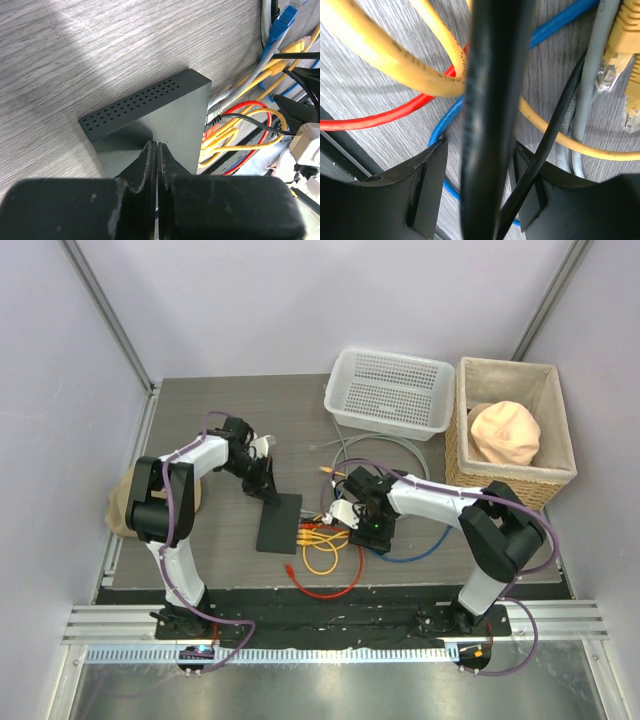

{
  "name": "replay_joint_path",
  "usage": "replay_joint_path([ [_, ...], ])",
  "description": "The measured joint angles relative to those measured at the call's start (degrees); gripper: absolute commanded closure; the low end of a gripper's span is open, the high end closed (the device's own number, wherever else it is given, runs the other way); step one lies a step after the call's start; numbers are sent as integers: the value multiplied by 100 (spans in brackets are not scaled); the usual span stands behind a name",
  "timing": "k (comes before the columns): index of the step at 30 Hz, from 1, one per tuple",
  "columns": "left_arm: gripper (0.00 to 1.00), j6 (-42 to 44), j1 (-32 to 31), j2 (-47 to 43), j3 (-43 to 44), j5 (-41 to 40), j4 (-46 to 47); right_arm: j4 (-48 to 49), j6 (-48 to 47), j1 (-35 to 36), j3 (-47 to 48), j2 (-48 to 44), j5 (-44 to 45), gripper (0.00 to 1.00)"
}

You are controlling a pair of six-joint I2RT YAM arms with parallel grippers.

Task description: Pull the plug from the switch port

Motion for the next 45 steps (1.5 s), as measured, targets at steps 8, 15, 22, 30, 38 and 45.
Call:
replay_joint_path([
  [8,97,4,0,-7,2,-4,-2,-46,369,39,33,-249,33,42],
  [15,97,11,-4,-7,2,-7,-2,-256,511,39,313,-367,-407,45],
  [22,97,17,-44,-15,2,-42,0,-216,625,70,313,162,-424,61],
  [30,97,22,-116,-33,2,-109,0,-168,452,116,219,278,-59,94],
  [38,97,20,-140,-33,4,-111,-2,-133,-483,-1027,-920,-743,109,88],
  [45,97,20,-140,-33,13,-111,-9,-1113,-1425,-1757,-1180,-1250,568,39],
])
